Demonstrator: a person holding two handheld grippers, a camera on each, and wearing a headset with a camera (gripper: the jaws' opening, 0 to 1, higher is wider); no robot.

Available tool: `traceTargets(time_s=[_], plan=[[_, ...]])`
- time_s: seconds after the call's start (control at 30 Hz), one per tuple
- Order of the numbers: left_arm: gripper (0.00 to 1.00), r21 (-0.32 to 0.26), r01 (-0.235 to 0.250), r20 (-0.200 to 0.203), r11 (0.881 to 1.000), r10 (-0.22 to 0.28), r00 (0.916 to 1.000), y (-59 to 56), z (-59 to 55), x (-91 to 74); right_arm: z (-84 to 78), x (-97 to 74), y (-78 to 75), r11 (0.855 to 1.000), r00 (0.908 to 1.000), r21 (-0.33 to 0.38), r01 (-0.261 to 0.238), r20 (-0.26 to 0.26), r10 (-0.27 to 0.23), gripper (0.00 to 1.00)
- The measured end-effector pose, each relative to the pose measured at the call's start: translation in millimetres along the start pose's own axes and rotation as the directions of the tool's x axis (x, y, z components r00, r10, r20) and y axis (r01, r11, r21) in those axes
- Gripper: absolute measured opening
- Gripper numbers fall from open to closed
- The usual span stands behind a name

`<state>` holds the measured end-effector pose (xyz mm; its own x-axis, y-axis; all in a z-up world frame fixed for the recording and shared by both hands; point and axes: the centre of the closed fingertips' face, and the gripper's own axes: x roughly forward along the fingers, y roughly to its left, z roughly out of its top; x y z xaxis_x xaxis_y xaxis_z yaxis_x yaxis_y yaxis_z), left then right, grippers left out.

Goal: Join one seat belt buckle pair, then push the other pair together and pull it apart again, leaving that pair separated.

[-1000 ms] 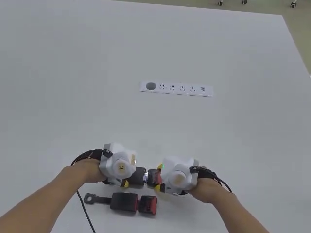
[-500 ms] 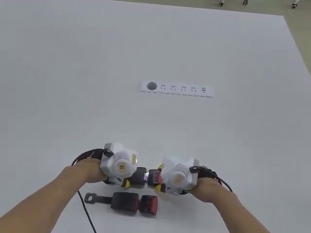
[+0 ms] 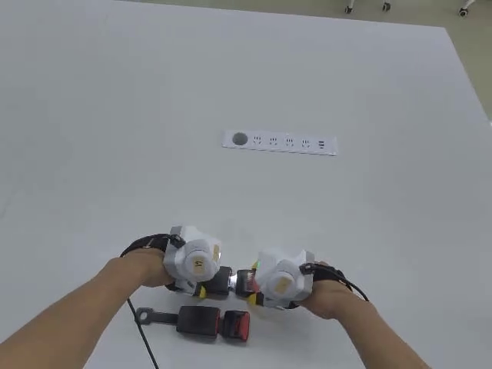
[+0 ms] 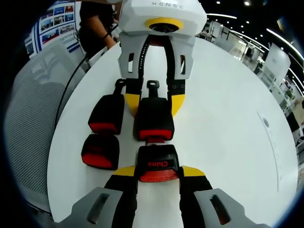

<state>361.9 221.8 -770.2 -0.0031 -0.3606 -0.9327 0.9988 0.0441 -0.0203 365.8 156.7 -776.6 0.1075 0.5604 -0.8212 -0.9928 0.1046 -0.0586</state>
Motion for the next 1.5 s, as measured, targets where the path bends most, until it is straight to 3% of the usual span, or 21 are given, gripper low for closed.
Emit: traceTargets(time_s=[0.27, 0.7, 1.5], plan=[[0.32, -0.005, -0.003, 0.0, 1.0, 0.003, 1.0, 1.5, -4.1, 1.1, -10.2, -7.5, -2.1, 1.0, 0.9998, -0.023, -0.005, -0.017, 0.004, 0.3], [0.33, -0.006, -0.002, 0.008, 1.0, 0.002, 1.0, 0.9, -3.4, 0.9, -11.3, -9.6, -3.8, 0.999, 0.9999, -0.033, -0.012, 0.002, 0.012, 0.3], [0.33, -0.005, 0.0, 0.019, 1.0, 0.0, 0.9998, 3.5, -5.9, 6.0, -36.9, -25.6, -6.7, 0.999, 0.9992, -0.033, -0.011, -0.039, 0.009, 0.31]])
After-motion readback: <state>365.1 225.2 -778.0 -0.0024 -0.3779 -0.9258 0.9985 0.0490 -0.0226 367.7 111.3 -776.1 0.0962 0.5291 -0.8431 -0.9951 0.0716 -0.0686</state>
